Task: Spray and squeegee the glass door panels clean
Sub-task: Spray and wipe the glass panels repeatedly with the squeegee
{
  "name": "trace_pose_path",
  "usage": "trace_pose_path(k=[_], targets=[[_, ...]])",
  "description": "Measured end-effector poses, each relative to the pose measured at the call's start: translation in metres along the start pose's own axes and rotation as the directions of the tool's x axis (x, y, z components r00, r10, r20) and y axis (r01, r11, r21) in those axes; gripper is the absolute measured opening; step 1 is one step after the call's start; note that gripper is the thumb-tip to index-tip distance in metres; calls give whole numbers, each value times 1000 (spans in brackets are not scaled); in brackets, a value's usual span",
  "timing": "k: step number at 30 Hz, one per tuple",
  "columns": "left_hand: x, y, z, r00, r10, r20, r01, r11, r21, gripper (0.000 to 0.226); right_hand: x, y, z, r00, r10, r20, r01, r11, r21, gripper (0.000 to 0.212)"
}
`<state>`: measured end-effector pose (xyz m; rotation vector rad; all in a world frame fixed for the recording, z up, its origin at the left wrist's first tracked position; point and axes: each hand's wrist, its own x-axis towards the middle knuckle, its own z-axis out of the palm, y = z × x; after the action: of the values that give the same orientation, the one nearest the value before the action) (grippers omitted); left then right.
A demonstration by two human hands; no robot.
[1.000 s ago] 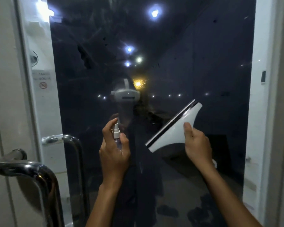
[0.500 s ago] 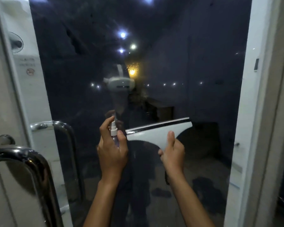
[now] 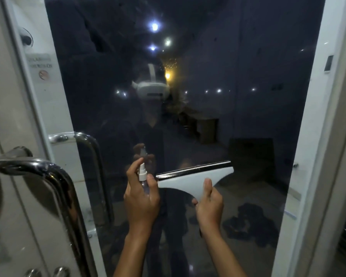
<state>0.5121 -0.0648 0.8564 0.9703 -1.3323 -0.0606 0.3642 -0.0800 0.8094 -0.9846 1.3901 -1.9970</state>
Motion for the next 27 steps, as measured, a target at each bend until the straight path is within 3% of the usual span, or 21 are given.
trace_pose_path(k=[3, 8, 15, 20, 22, 27], targets=[[-7, -4, -2, 1000, -13, 7, 13, 1000, -3, 38, 0, 20, -8, 1000, 12, -13, -13, 998, -69, 51], [-27, -11, -5, 998, -53, 13, 54, 998, -39, 39, -33, 81, -33, 977, 206, -62, -212, 971, -108, 55], [-68, -21, 1, 990, -121, 69, 121, 993, 8, 38, -35, 71, -31, 980, 192, -42, -194, 980, -40, 51], [-88, -33, -6, 982, -172, 78, 167, 984, 69, 40, -45, 111, -42, 951, 310, -21, -310, 941, -138, 64], [-91, -34, -10, 981, -182, 66, 178, 982, 67, 41, -58, 123, -49, 936, 350, -30, -350, 923, -159, 59], [-85, -31, -17, 979, -201, 41, 198, 978, 61, 37, -73, 109, -54, 954, 298, -36, -299, 933, -201, 57]])
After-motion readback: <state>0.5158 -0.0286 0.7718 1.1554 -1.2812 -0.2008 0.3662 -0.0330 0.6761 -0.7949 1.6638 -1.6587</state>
